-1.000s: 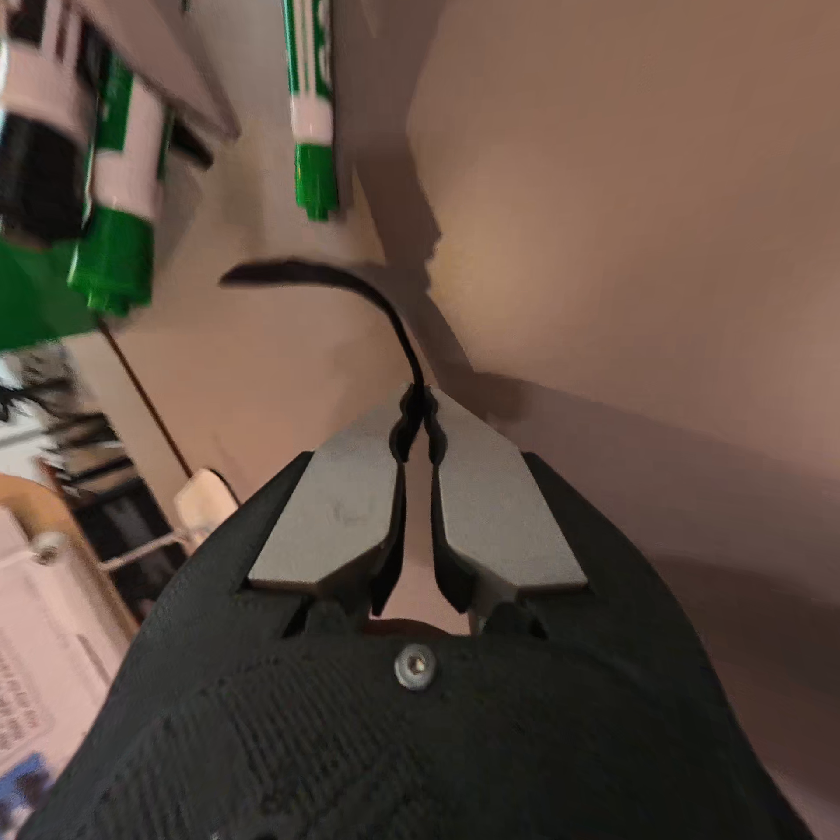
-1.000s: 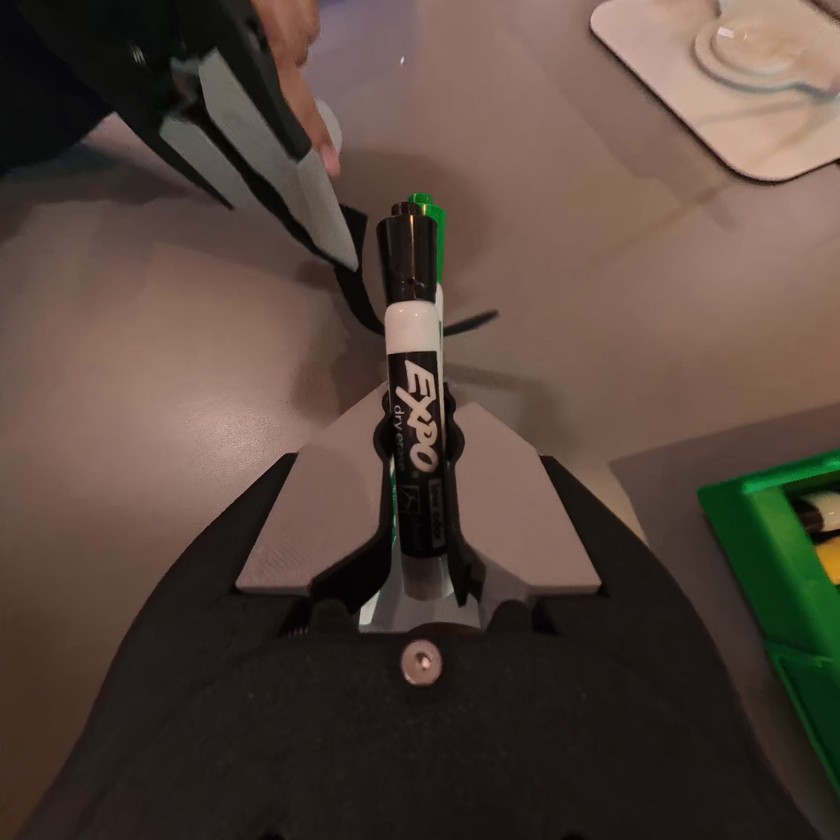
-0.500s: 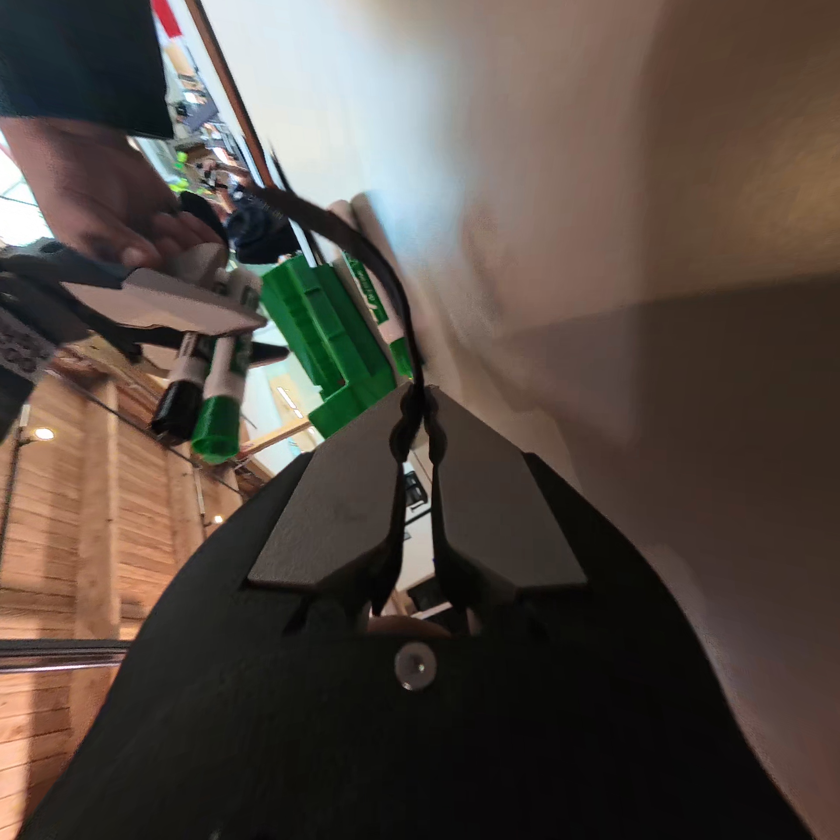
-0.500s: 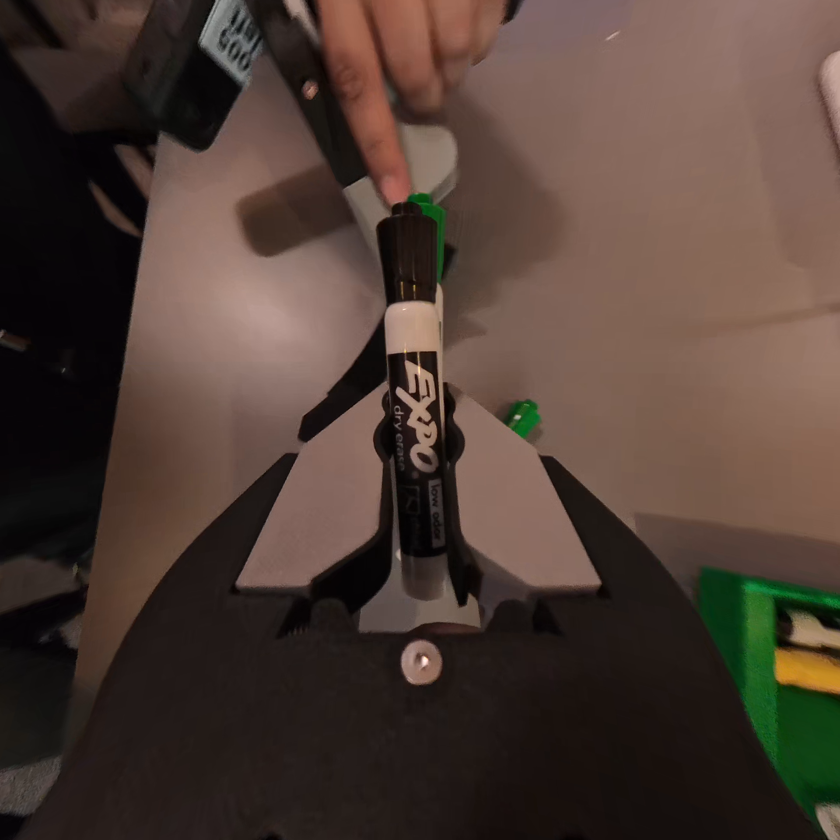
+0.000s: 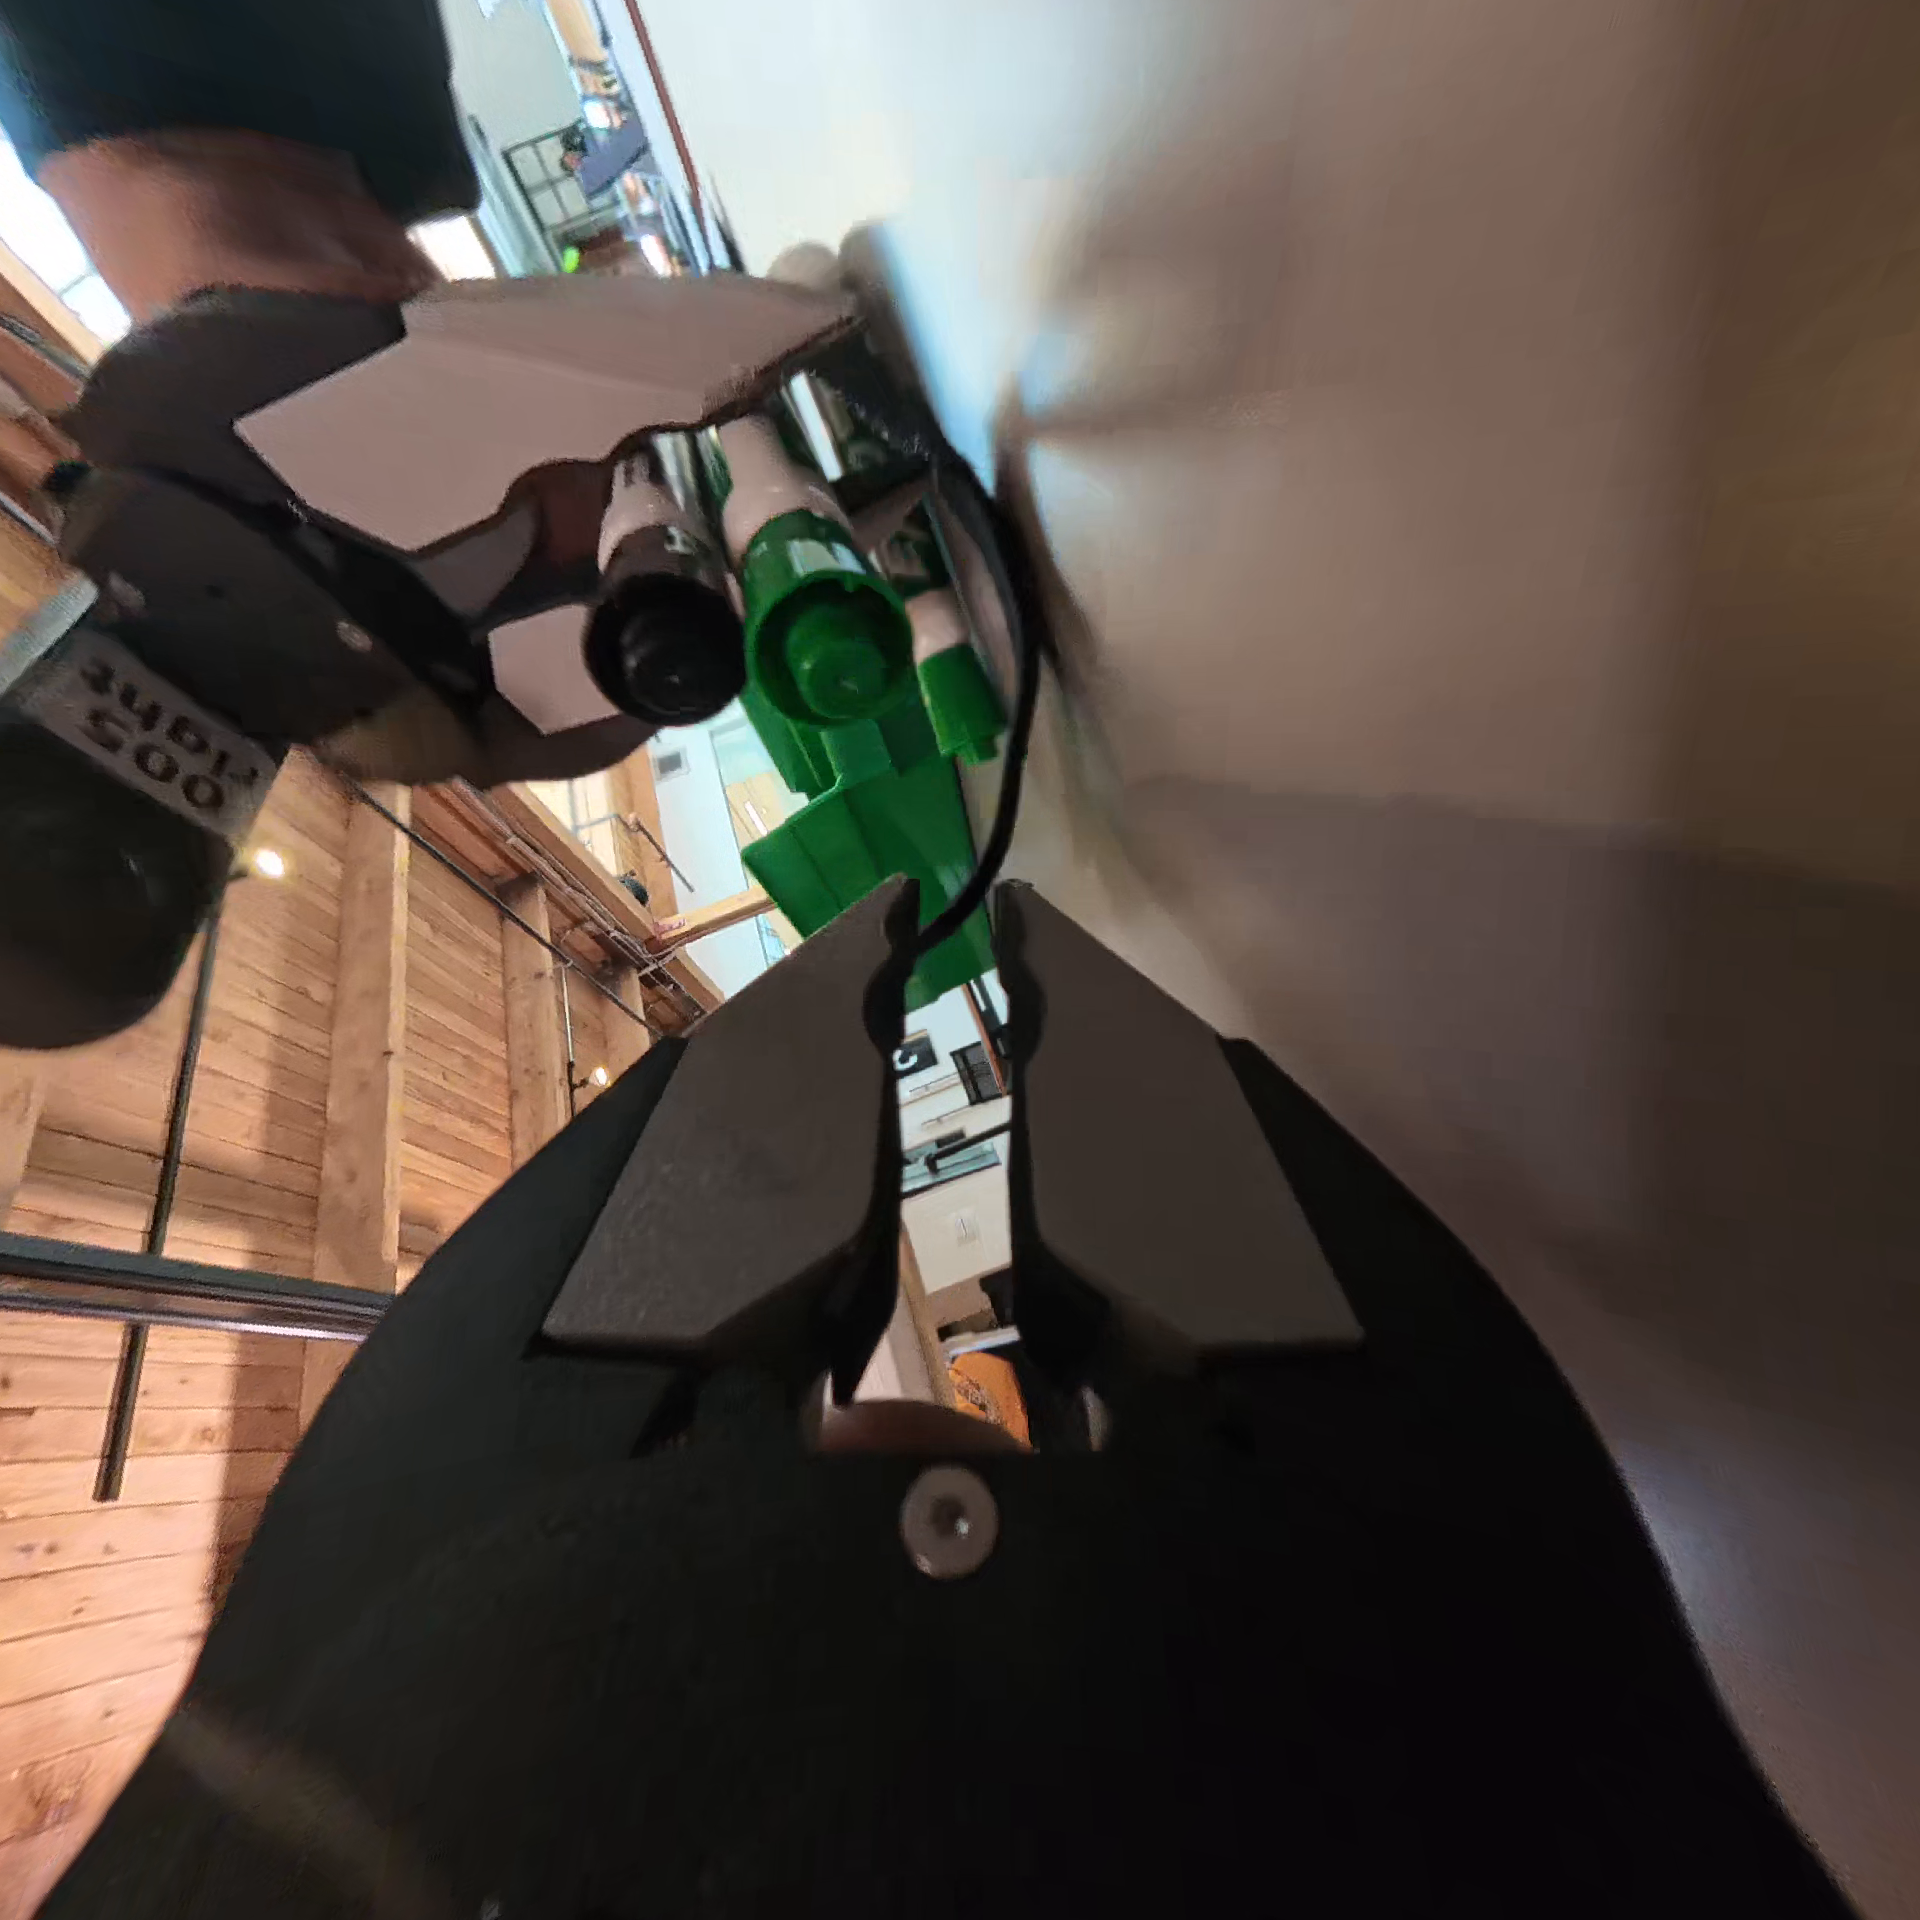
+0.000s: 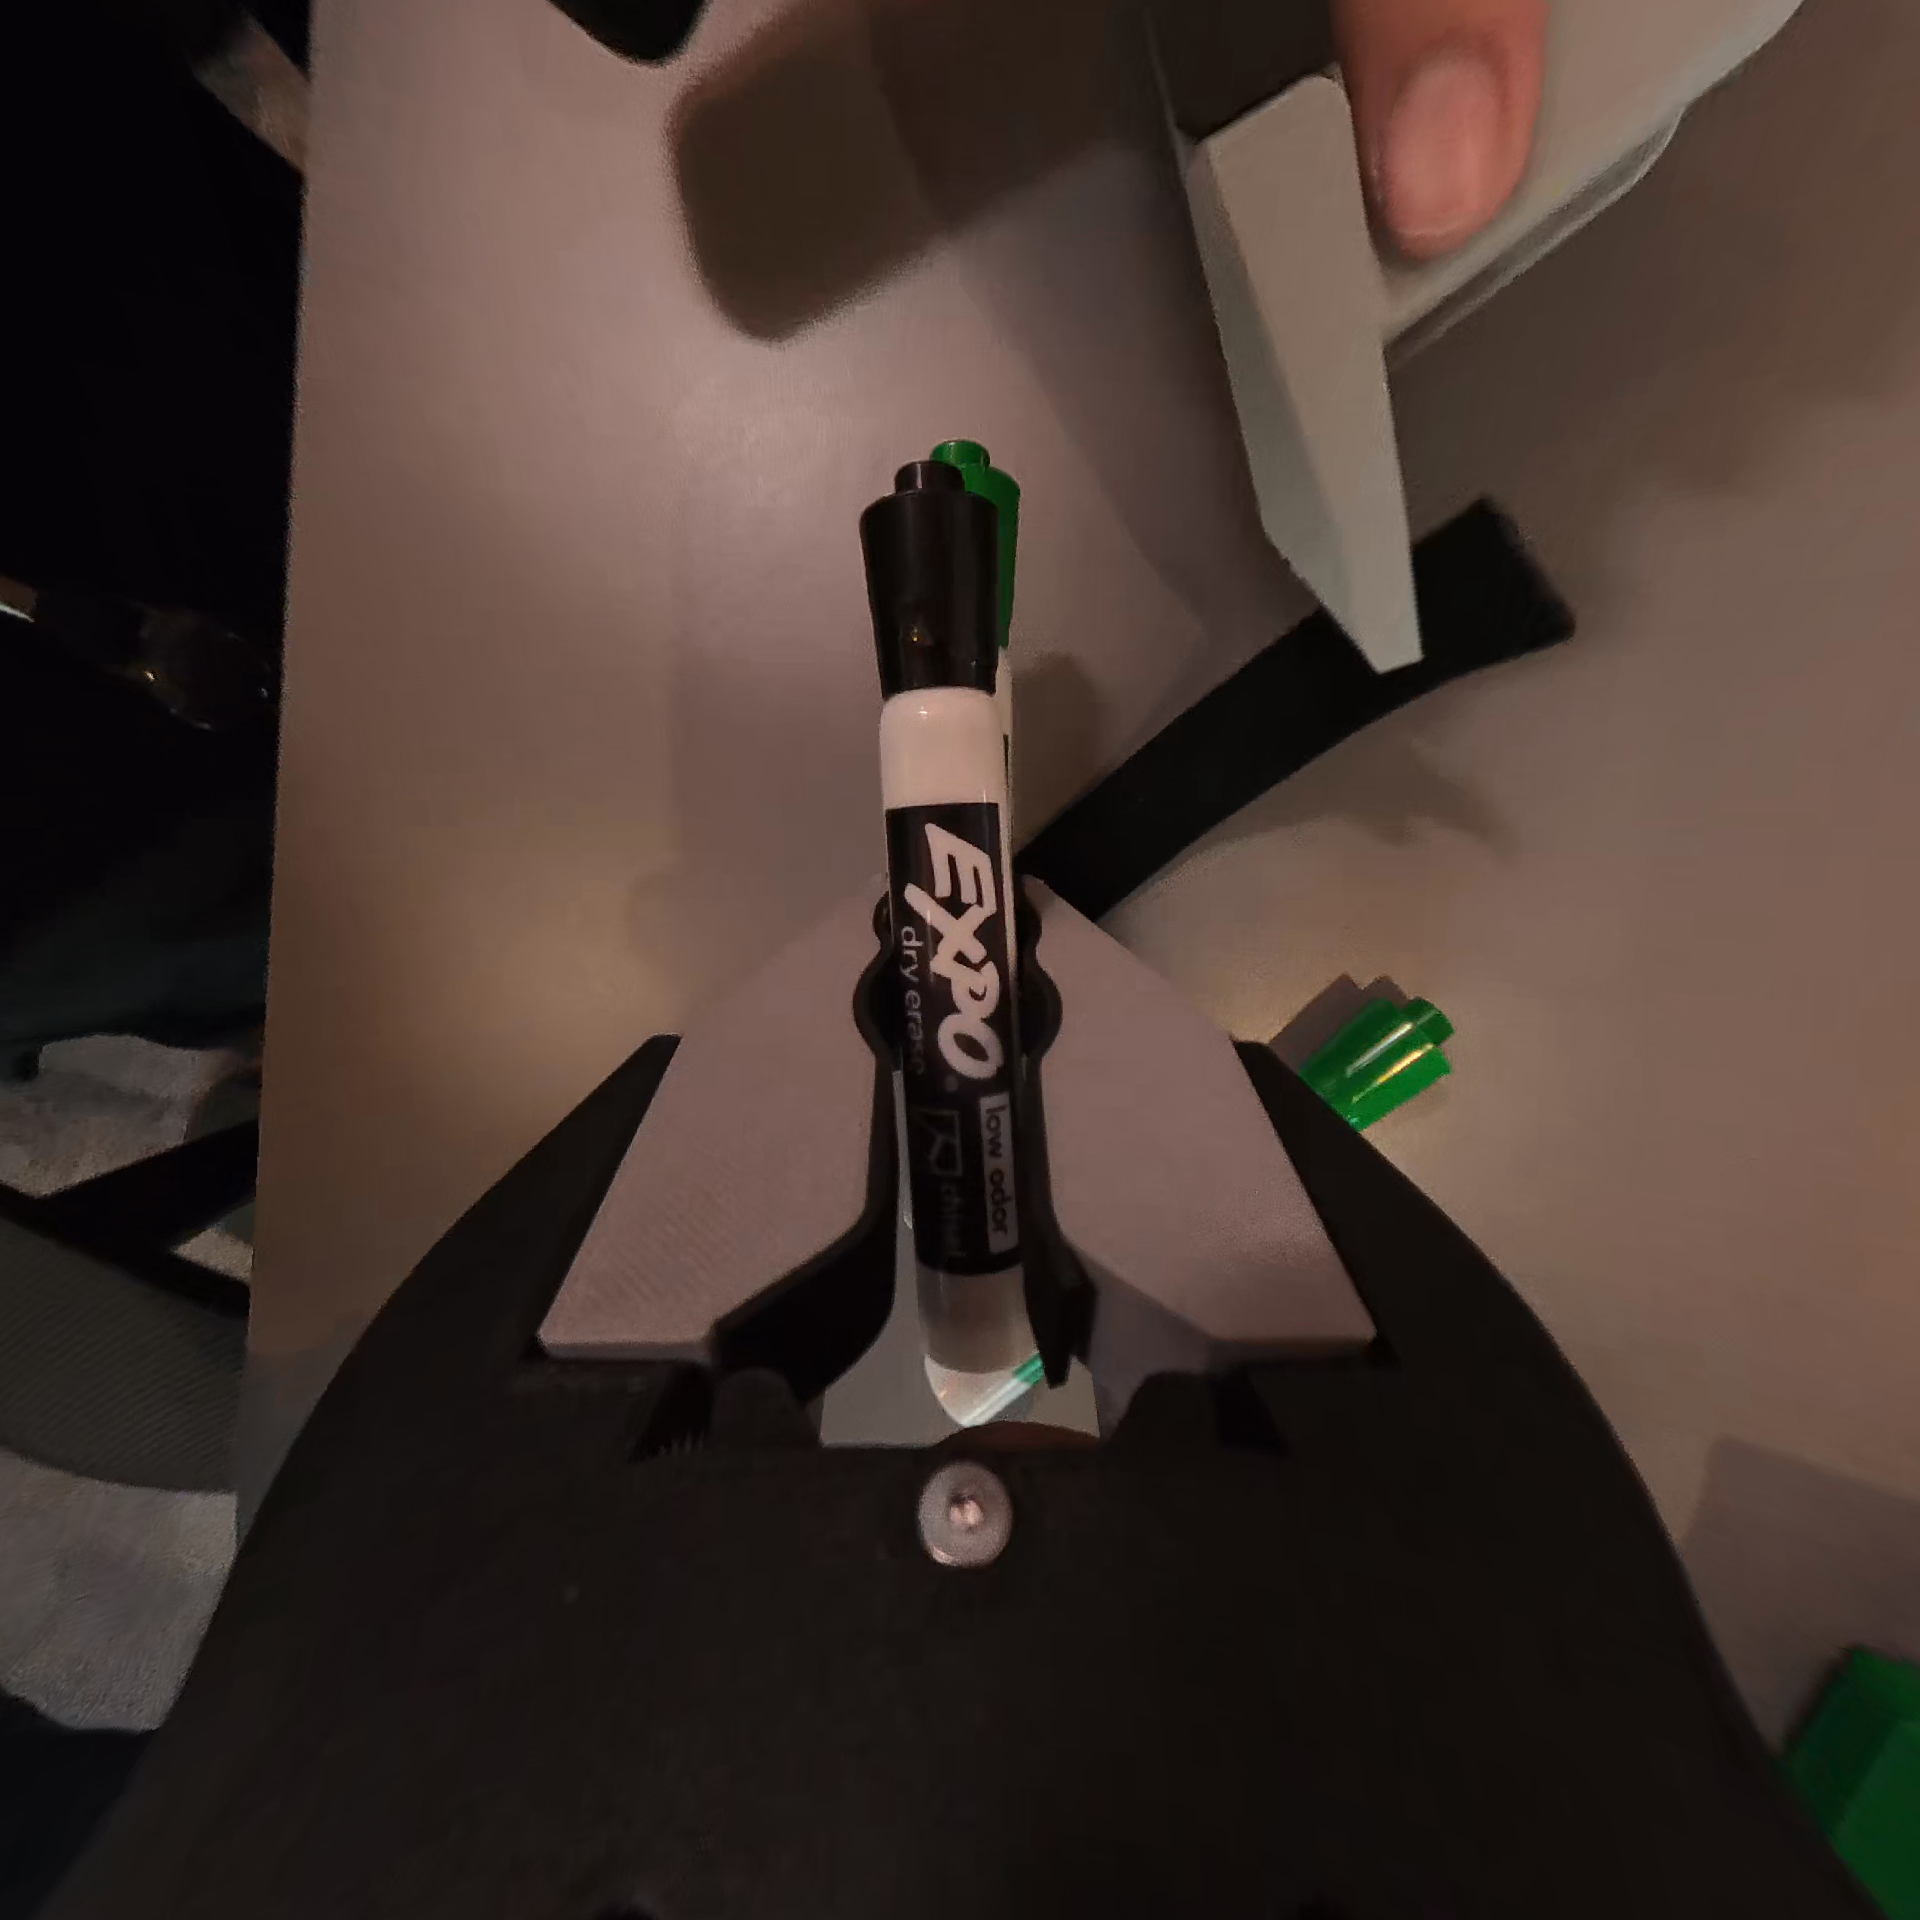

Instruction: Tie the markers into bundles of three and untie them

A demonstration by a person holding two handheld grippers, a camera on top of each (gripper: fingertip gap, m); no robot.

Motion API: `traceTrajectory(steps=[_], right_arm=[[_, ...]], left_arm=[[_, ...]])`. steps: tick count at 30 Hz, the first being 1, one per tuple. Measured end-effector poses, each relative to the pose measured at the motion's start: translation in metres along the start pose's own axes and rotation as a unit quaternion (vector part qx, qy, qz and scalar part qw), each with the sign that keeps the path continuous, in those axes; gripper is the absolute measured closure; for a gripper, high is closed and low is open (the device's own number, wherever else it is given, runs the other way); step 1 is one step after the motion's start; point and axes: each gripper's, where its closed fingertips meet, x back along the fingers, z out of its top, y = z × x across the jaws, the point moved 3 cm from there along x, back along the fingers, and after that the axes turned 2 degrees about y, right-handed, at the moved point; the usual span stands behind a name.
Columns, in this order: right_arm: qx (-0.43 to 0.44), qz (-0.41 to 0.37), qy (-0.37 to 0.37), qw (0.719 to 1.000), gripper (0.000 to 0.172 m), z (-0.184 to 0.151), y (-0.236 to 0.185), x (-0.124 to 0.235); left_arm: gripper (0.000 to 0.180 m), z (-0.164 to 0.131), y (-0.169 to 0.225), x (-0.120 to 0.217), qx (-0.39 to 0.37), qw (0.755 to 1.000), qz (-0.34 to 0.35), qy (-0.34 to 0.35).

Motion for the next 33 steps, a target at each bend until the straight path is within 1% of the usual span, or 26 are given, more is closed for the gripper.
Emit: traceTrajectory(steps=[5,7,9,10,11,14,16,17,19,21,23,26,27,28,29,31,33], right_arm=[[0.003,-0.022,0.123,0.992,0.156,0.013,-0.004,0.013],[-0.004,-0.034,0.198,0.980,0.156,0.019,-0.003,0.025],[-0.019,-0.049,0.270,0.962,0.157,0.021,0.003,0.040],[-0.028,-0.060,0.294,0.953,0.157,0.019,0.007,0.046],[-0.038,-0.077,0.304,0.949,0.157,0.016,0.012,0.052],[-0.056,-0.149,0.298,0.941,0.157,0.004,0.028,0.064],[-0.073,-0.181,0.327,0.925,0.157,0.001,0.036,0.073],[-0.083,-0.184,0.336,0.920,0.157,-0.001,0.038,0.075],[-0.088,-0.184,0.329,0.922,0.156,-0.006,0.039,0.074],[-0.087,-0.186,0.309,0.929,0.156,-0.010,0.040,0.069],[-0.087,-0.188,0.304,0.930,0.157,-0.010,0.040,0.067],[-0.090,-0.188,0.303,0.930,0.157,-0.010,0.040,0.067],[-0.093,-0.188,0.301,0.930,0.156,-0.011,0.040,0.067],[-0.097,-0.192,0.302,0.929,0.156,-0.011,0.041,0.068],[-0.100,-0.192,0.306,0.927,0.156,-0.011,0.042,0.069],[-0.102,-0.190,0.310,0.926,0.156,-0.011,0.041,0.070],[-0.106,-0.197,0.306,0.925,0.156,-0.012,0.043,0.071]], left_arm=[[0.176,-0.008,-0.006,0.005,0.028,1.000,-0.004,-0.003],[0.171,-0.011,-0.008,0.006,0.038,0.999,-0.005,-0.008],[0.171,-0.015,-0.008,0.008,0.054,0.998,-0.009,-0.014],[0.171,-0.017,-0.007,0.010,0.067,0.997,-0.013,-0.018],[0.170,-0.019,-0.007,0.011,0.080,0.996,-0.018,-0.021],[0.169,-0.024,-0.008,0.016,0.126,0.991,-0.044,-0.023],[0.164,-0.024,-0.013,0.019,0.174,0.983,-0.059,-0.016],[0.164,-0.025,-0.017,0.020,0.195,0.979,-0.063,-0.011],[0.163,-0.027,-0.026,0.023,0.218,0.974,-0.060,-0.007],[0.156,-0.032,-0.031,0.026,0.245,0.967,-0.065,-0.010],[0.151,-0.035,-0.031,0.031,0.286,0.954,-0.091,-0.007],[0.151,-0.040,-0.036,0.041,0.321,0.943,-0.091,-0.003],[0.151,-0.043,-0.035,0.045,0.343,0.934,-0.101,-0.008],[0.152,-0.043,-0.031,0.049,0.380,0.917,-0.120,-0.010],[0.152,-0.041,-0.028,0.053,0.427,0.894,-0.136,-0.012],[0.154,-0.033,-0.036,0.053,0.519,0.846,-0.120,-0.007],[0.154,-0.028,-0.046,0.049,0.586,0.805,-0.092,-0.035]])
